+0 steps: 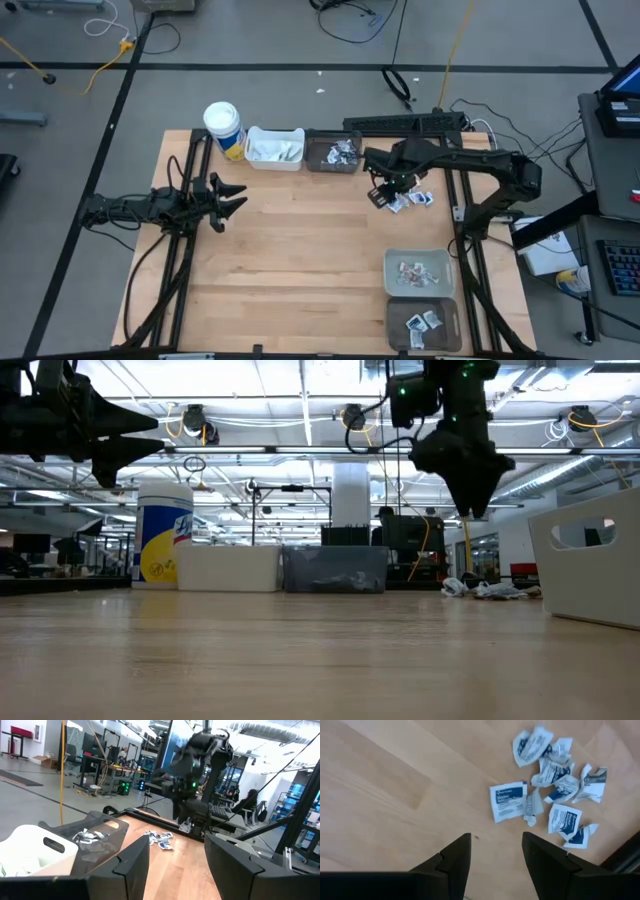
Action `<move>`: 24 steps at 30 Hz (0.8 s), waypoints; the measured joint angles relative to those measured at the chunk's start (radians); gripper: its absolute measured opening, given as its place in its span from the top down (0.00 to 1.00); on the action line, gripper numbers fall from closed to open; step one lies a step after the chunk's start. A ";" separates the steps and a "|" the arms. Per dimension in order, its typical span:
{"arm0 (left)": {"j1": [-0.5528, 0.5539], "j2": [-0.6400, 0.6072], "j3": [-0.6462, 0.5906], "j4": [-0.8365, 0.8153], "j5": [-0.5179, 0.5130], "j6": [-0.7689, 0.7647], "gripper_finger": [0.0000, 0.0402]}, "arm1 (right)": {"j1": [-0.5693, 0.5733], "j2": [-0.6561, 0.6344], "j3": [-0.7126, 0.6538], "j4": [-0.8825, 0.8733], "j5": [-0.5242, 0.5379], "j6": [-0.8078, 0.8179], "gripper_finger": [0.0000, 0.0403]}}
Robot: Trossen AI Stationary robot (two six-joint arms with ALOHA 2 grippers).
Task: Pick & Place First Aid Supplies
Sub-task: Put the blue alcohol pad into the bottom black bin
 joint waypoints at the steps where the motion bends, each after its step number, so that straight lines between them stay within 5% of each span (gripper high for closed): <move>1: 0.000 0.000 0.000 0.000 0.000 0.000 0.51 | 0.000 0.000 -0.024 0.017 0.000 0.000 0.58; 14: 0.000 0.000 0.000 0.000 0.000 0.000 0.51 | -0.039 0.000 -0.309 0.320 -0.059 -0.004 0.58; 24: 0.000 0.000 0.000 0.000 0.000 0.000 0.51 | -0.057 0.040 -0.389 0.433 -0.130 -0.022 0.58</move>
